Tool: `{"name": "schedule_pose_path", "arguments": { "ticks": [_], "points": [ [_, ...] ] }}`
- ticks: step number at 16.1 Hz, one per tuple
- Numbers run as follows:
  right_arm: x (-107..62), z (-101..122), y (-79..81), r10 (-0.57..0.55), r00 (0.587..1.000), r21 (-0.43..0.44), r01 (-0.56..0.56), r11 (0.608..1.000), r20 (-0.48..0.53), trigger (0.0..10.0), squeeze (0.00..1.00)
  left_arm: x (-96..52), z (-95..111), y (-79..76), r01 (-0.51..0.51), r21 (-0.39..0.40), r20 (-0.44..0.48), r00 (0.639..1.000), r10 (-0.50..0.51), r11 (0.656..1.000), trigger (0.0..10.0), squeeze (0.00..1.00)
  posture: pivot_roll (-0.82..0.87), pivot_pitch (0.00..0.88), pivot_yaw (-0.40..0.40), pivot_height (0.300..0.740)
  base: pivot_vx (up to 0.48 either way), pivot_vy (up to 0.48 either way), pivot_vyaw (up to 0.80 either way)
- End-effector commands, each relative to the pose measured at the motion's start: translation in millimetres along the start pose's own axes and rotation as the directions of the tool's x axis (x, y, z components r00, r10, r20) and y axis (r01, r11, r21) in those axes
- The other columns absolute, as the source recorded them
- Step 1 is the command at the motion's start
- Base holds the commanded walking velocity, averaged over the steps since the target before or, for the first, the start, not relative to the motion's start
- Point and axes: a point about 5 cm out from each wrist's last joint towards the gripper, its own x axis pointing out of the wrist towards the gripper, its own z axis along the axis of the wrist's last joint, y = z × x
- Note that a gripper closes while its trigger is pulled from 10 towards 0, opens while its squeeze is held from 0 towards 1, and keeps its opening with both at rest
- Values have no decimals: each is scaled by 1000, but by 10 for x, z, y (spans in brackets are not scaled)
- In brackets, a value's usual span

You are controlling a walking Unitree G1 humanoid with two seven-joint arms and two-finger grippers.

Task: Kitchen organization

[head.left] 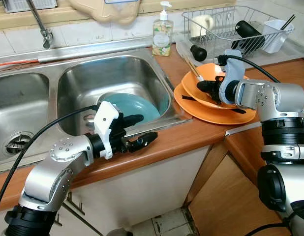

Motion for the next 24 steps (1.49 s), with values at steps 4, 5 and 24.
{"name": "schedule_pose_path", "arguments": {
  "ticks": [4, 5, 24],
  "points": [
    [-163, 251, 77, 114, 978, -27, -111, 993, 177, 0, 0, 25, 129, 37, 3, 11, 42, 999, -4, 1000, 10000, 0, -76, 0, 41, 740, 0, 0, 0],
    [-222, 254, 142, 190, 948, -74, -176, 982, 255, 0, 0, 60, 178, 52, 11, 9, 63, 998, -12, 1000, 10000, 0, -74, 0, 40, 740, 0, 0, 0],
    [-583, -579, 1000, 668, 704, -296, -602, 742, 242, 0, 0, 345, 680, 130, 296, -381, 489, 868, -81, 876, 0, 0, -72, 0, 79, 740, 0, 0, 0]
  ]
}}
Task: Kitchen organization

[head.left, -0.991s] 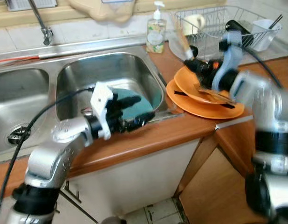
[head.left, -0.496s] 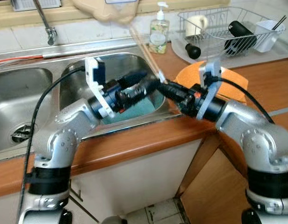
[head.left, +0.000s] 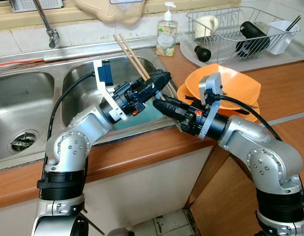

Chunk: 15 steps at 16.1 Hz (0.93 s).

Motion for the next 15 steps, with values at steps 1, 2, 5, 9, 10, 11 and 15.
{"name": "schedule_pose_path", "arguments": {
  "ticks": [1, 2, 5, 9, 10, 11, 15],
  "points": [
    [8, 17, 47, 17, 1000, -15, -17, 1000, 13, 0, 0, -12, 22, -7, -5, 2, -5, 1000, 5, 1000, 0, 0, -71, 0, 79, 740, 0, 0, 0],
    [10, 14, 47, 16, 1000, -15, -16, 1000, 13, 0, 0, -13, 23, -8, -4, 1, -7, 1000, 4, 1000, 0, 0, -71, 0, 79, 740, 0, 0, 0],
    [16, 9, 45, 13, 1000, -19, -13, 1000, 9, 0, 0, -16, 27, -14, 0, -5, -9, 1000, 0, 1000, 0, 0, -70, 0, 79, 740, 0, 0, 0],
    [17, 5, 30, 5, 1000, -22, -5, 1000, 6, 0, 0, -18, 27, -21, 2, -10, -10, 1000, -2, 1000, 0, 0, -66, 0, 78, 740, 0, 0, 0],
    [21, 6, 30, 6, 1000, -22, -5, 1000, 6, 0, 0, -19, 28, -22, 3, -11, -10, 1000, -4, 1000, 0, 0, -66, 0, 78, 740, 0, 0, 0],
    [24, 7, 29, 6, 1000, -23, -5, 1000, 7, 0, 0, -20, 29, -23, 5, -13, -10, 1000, -5, 1000, 0, 0, -66, 0, 78, 740, 0, 0, 0],
    [24, 8, 5, -21, 1000, -43, 21, 999, 1, 10000, 0, -28, 26, -20, -1, -16, -6, 1000, 1, 1000, 0, 0, -70, 0, 76, 740, 0, 0, 0]
  ]
}}
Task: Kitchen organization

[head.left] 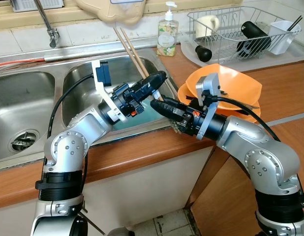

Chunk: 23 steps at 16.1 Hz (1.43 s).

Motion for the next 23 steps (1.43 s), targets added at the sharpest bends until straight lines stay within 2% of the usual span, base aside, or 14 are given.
{"name": "schedule_pose_path", "arguments": {
  "ticks": [1, 8, 9, 10, 12, 13, 14, 15, 16, 17, 19, 21, 22, 23],
  "points": [
    [-12, 12, -51, -48, 999, -17, 48, 999, -1, 10000, 0, -14, 25, -3, -18, 31, -9, 1000, 18, 999, 0, 0, -71, 0, 74, 740, 0, 0, 0],
    [5, 11, -67, -56, 998, -33, 56, 998, -12, 10000, 0, -26, 21, 11, -33, 25, -9, 999, 34, 999, 0, 0, -71, 0, 71, 740, 0, 0, 0],
    [6, 9, -67, -53, 999, -15, 53, 998, -11, 10000, 404, -32, 27, 22, -43, 28, -4, 999, 43, 999, 0, 0, -74, 0, 72, 740, 0, 0, 0],
    [5, 18, -69, -50, 999, 1, 50, 999, -5, 10000, 1000, -38, 46, 48, -66, 36, 8, 998, 66, 997, 0, 0, -74, 0, 72, 740, 0, 0, 0],
    [3, 27, -78, -60, 998, -5, 60, 998, -2, 10000, 1000, -51, 70, 92, -104, 48, 21, 994, 103, 993, 0, 0, -76, 0, 74, 740, 0, 0, 0],
    [-3, 31, -100, -86, 996, -21, 86, 996, -3, 10000, 608, -87, 105, 165, -164, 55, 43, 986, 162, 985, 0, 0, -76, 0, 74, 740, 0, 0, 0],
    [-13, 27, -113, -101, 995, -28, 101, 995, -6, 10000, 0, -149, 148, 263, -238, 63, 63, 970, 234, 969, 0, 0, -79, 0, 72, 740, 0, 0, 0],
    [-16, 26, -115, -103, 995, -29, 103, 994, -7, 10000, 0, -161, 157, 284, -253, 65, 65, 966, 249, 965, 0, 0, -79, 0, 72, 740, 0, 0, 0],
    [-30, 17, -113, -113, 993, -45, 112, 993, -22, 10000, 0, -225, 211, 418, -359, 83, 86, 932, 352, 930, 0, 0, -81, 0, 71, 740, 0, 0, 0],
    [-35, 15, -113, -118, 993, -50, 117, 992, -26, 10000, 0, -246, 223, 462, -392, 85, 93, 918, 385, 916, 0, 0, -81, 0, 71, 740, 0, 0, 0],
    [-63, -13, -132, -164, 985, -73, 160, 984, -51, 10000, 0, -306, 240, 619, -499, 85, 103, 865, 491, 862, 0, 0, -82, 0, 71, 740, 0, 0, 0],
    [-69, -31, -148, -188, 980, -81, 183, 980, -65, 10000, 0, -312, 239, 711, -551, 83, 96, 834, 543, 831, 0, 0, -84, 0, 70, 740, 0, 0, 0],
    [-69, -46, -148, -196, 977, -95, 188, 977, -78, 10000, 0, -313, 241, 787, -593, 82, 92, 805, 586, 801, 0, 0, -88, 0, 69, 740, 0, 0, 0],
    [-67, -62, -143, -200, 975, -111, 190, 976, -92, 10000, 0, -328, 234, 889, -656, 87, 82, 755, 651, 750, 0, 0, -88, 0, 69, 740, 0, 0, 0]
  ]
}}
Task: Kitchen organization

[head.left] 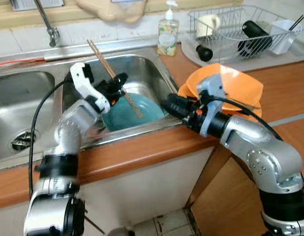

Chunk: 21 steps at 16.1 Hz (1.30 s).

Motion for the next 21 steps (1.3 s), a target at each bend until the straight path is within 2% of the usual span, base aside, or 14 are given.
{"name": "schedule_pose_path", "arguments": {
  "ticks": [1, 2, 3, 4, 5, 6, 10, 13, 15, 17, 19, 20, 21],
  "points": [
    [-10, 3, 24, -3, 1000, -22, 3, 1000, -7, 10000, 0, 15, 28, 98, -83, 25, 3, 997, 83, 996, 0, 0, -91, 0, 70, 740, 0, 0, 0],
    [-4, -2, 31, -3, 1000, -29, 3, 1000, -14, 10000, 0, 73, 16, 186, -165, 10, -10, 986, 165, 986, 3529, 0, -93, 0, 68, 740, 0, 0, 0],
    [1, -3, 33, -4, 1000, -32, 3, 999, -16, 10000, 0, 104, 3, 240, -224, 15, -27, 974, 224, 974, 9843, 0, -93, 0, 68, 740, 0, 0, 0],
    [8, -6, 36, -7, 1000, -41, 6, 999, -22, 10000, 0, 149, -40, 321, -313, 67, -63, 946, 317, 947, 10000, 0, -96, 0, 68, 740, 0, 0, 0],
    [11, -9, 36, -9, 1000, -47, 8, 999, -26, 10000, 0, 164, -86, 353, -343, 106, -98, 930, 354, 933, 10000, 0, -96, 0, 68, 740, 0, 0, 0],
    [12, -11, 36, -10, 1000, -49, 9, 999, -29, 10000, 0, 171, -143, 378, -372, 81, -133, 915, 380, 925, 10000, 1000, -96, 0, 68, 740, 0, 0, 0],
    [5, -20, 41, -21, 999, -58, 19, 998, -35, 10000, 0, 203, -257, 396, -414, 69, -200, 886, 419, 908, 10000, 1000, -106, 0, 79, 740, 0, 0, 0],
    [16, -11, 32, -28, 999, -60, 26, 998, -35, 10000, 0, 201, -280, 429, -435, 70, -208, 873, 440, 897, 10000, 1000, -105, 0, 77, 740, 0, 0, 0],
    [17, 19, 6, -50, 998, -76, 48, 996, -26, 10000, 0, 202, -255, 431, -423, 85, -207, 878, 432, 902, 10000, 1000, -105, 0, 75, 740, 0, 0, 0],
    [19, 98, -46, -101, 995, -98, 102, 990, 16, 10000, 0, 220, -187, 409, -387, 149, -176, 895, 410, 910, 10000, 1000, -107, 0, 79, 740, 0, 0, 0],
    [-29, 312, -210, -263, 956, -129, 279, 951, 129, 10000, 0, 246, -74, 344, -302, 294, -107, 932, 345, 907, 10000, 1000, -115, 0, 79, 740, 0, 0, 0],
    [-48, 355, -234, -277, 950, -130, 296, 946, 147, 10000, 0, 245, -48, 319, -267, 326, -92, 946, 311, 907, 10000, 918, -115, 0, 79, 740, 0, 0, 0],
    [-107, 453, -278, -298, 937, -122, 323, 939, 183, 10000, 392, 218, 5, 252, -175, 388, -64, 974, 216, 905, 10000, 180, -131, 0, 85, 740, 0, 0, 0]
  ]
}}
